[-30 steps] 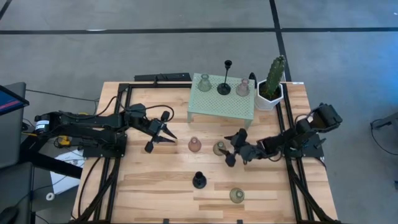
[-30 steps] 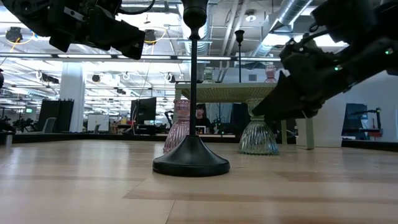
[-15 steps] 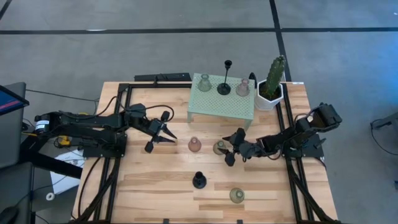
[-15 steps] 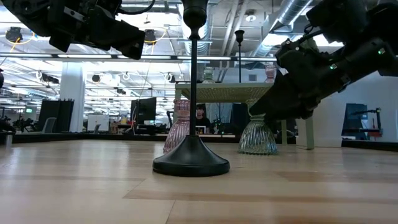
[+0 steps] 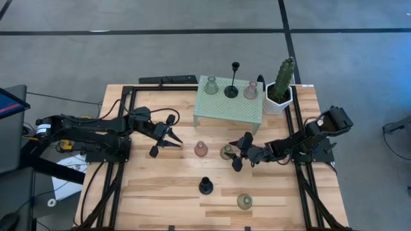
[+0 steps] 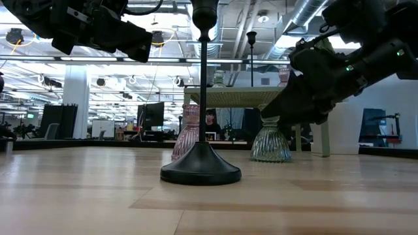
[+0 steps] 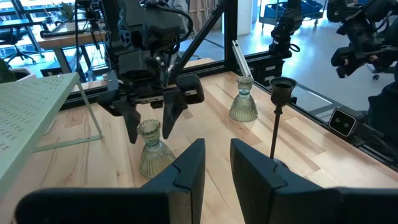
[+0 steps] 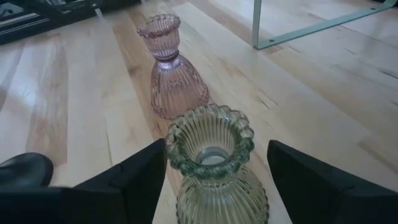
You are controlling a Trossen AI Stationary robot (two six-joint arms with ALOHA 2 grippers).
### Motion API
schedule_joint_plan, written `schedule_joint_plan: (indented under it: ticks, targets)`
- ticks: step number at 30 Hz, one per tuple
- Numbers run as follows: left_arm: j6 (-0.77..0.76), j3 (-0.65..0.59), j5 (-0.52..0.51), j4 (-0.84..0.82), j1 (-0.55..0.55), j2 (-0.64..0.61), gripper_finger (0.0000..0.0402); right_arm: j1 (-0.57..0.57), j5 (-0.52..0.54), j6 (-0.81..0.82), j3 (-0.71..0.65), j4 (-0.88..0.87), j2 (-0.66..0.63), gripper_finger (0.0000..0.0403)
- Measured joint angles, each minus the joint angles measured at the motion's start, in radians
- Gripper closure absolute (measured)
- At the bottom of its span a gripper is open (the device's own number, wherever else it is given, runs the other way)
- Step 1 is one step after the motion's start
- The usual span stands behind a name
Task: Pick & Place candle stick holders
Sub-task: Put the top green glass candle holder on the shelf aligned with the other green glass candle holder
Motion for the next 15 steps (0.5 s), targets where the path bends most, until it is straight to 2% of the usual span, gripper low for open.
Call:
schedule_joint_plan:
  ticks: [4, 10, 15]
  targets:
    - [0.000, 0.000, 0.000, 0.000, 0.000, 0.000, 0.0325, 0.000, -0.003, 0.003, 0.000, 0.000, 0.000, 0.0188]
    - [0.000, 0.000, 0.000, 0.000, 0.000, 0.000, 0.0325, 0.000, -0.003, 0.003, 0.000, 0.003, 0.000, 0.0277]
    - [0.000, 0.000, 0.000, 0.000, 0.000, 0.000, 0.0325, 0.000, -0.002, -0.002, 0.000, 0.003, 0.000, 0.0288]
